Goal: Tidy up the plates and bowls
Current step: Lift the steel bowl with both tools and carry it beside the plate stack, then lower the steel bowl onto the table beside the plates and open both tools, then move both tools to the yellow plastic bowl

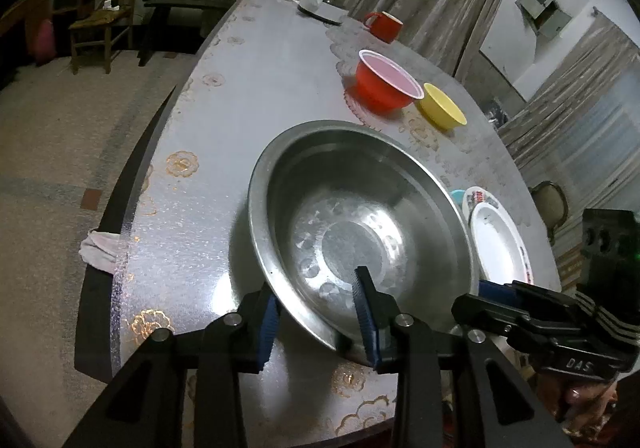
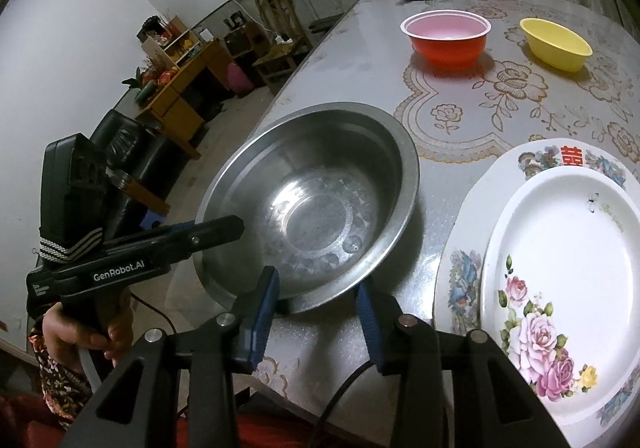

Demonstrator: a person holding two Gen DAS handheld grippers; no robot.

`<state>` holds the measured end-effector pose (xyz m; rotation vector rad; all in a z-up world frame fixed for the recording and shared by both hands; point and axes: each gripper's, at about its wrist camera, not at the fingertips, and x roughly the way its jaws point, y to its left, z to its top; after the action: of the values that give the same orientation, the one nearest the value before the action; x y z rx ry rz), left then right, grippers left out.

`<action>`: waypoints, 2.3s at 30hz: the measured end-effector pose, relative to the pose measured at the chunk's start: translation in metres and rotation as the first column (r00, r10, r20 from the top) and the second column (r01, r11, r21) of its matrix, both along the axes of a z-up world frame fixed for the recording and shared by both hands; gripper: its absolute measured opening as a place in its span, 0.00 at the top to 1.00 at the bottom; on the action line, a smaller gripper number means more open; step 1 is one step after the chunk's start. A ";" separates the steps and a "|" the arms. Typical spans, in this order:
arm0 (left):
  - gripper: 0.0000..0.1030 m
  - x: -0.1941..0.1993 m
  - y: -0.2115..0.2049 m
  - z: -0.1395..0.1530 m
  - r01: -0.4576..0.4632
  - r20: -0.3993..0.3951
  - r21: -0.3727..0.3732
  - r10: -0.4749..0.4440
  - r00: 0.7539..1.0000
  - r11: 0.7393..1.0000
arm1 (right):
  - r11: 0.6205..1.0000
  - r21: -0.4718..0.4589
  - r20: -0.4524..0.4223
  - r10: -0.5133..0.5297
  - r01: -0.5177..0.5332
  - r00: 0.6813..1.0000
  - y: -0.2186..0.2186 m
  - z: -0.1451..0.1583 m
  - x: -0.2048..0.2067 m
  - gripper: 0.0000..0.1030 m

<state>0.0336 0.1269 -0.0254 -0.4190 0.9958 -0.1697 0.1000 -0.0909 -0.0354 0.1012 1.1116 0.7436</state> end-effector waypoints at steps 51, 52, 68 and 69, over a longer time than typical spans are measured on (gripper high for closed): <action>0.09 0.056 -0.070 0.057 0.023 0.078 0.039 -0.026 0.997 0.999 | 0.877 0.023 0.166 -0.476 0.480 0.863 -0.222 0.033 0.096 0.61; 0.09 0.061 -0.077 0.060 0.040 0.087 0.034 -0.043 0.995 0.999 | 0.877 0.004 0.179 -0.473 0.480 0.863 -0.226 0.030 0.105 0.61; 0.08 0.139 -0.164 0.074 0.181 0.076 0.095 -0.188 0.979 0.979 | 0.888 -0.102 0.176 -0.427 0.448 0.887 -0.232 -0.003 0.208 0.60; 0.08 0.143 -0.167 0.074 0.182 0.073 0.102 -0.190 0.979 0.978 | 0.889 -0.102 0.174 -0.427 0.447 0.888 -0.231 -0.004 0.213 0.60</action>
<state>0.1767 -0.0398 0.0485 -0.2298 0.9573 -0.3048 0.3135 -0.3222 -0.0395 0.1703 0.9489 0.2604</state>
